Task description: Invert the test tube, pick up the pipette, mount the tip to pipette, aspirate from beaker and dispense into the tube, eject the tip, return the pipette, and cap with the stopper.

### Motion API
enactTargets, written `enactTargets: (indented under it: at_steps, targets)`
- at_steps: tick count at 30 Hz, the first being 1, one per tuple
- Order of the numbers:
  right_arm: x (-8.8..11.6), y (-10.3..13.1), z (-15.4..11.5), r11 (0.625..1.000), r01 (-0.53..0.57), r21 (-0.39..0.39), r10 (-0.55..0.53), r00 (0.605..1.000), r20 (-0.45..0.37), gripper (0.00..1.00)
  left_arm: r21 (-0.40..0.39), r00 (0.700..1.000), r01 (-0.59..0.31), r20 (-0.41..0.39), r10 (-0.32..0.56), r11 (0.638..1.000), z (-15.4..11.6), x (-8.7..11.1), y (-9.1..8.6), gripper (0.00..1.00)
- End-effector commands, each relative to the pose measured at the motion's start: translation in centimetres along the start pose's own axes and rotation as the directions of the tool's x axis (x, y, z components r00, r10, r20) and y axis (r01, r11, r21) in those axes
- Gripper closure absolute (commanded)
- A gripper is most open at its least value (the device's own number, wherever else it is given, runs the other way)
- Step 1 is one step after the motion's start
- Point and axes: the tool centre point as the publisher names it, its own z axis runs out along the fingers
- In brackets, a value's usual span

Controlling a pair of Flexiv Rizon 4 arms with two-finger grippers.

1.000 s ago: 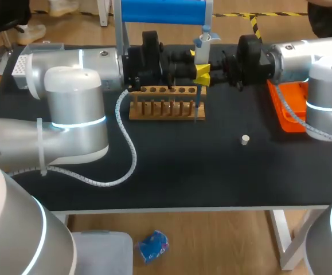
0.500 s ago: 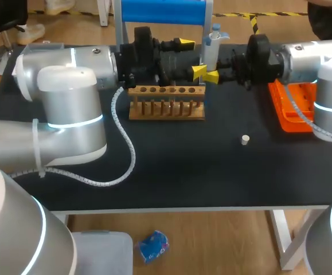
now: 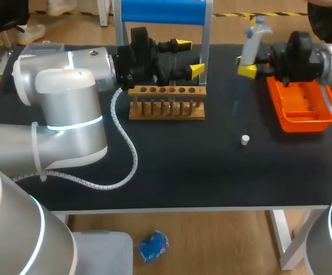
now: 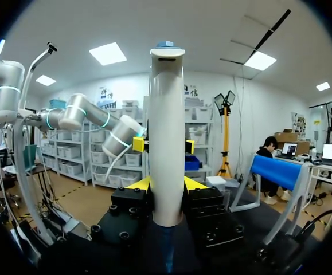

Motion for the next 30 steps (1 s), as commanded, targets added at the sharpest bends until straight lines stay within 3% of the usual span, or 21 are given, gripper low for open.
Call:
enactTargets:
  at_steps: [1,13,30]
  targets:
    - [-0.8,0.8,-3.6,1.000,0.003,0.002,-0.003,1.000,-0.012,1.00,0.004,1.000,-0.001,0.008,0.001,1.000,0.1,0.1,0.1,0.00]
    - [-3.7,2.0,-11.1,0.999,0.033,0.002,-0.033,0.995,0.097,1.00,0.004,1.000,-0.001,0.008,0.001,1.000,0.1,0.1,0.1,0.00]
    - [-6.1,1.0,-19.2,1.000,0.016,0.011,-0.018,0.973,0.232,1.00,0.004,1.000,-0.001,0.008,0.001,1.000,0.1,0.1,0.1,0.00]
